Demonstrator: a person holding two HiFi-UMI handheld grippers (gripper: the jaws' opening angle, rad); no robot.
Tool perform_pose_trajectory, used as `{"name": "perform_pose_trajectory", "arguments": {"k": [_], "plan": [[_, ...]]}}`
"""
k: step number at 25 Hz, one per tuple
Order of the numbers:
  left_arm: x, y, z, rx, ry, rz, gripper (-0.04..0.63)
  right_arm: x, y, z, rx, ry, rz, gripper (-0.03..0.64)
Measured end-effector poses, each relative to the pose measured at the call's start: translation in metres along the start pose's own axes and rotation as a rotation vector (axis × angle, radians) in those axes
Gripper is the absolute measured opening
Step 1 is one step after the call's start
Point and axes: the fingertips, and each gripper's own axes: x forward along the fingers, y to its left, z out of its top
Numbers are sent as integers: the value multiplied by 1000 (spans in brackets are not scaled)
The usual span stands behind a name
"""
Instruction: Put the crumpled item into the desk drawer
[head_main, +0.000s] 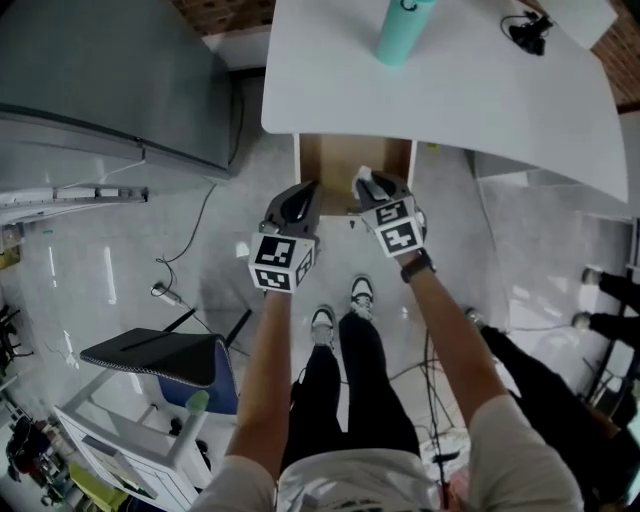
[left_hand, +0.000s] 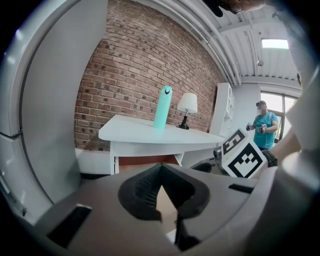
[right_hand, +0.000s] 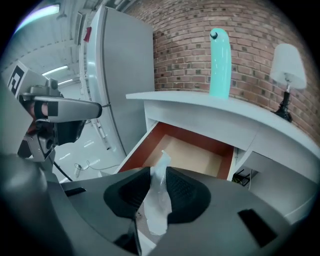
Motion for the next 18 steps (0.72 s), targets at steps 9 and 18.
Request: {"name": "perform_pose_trajectory", "arguments": {"k": [9, 18], "plan": [[34, 22, -34, -23, 22, 17, -2, 73, -5, -18, -122, 70, 73, 83], [58, 40, -43, -15, 20, 20, -2, 122, -4, -42, -268, 168, 177, 83]]}}
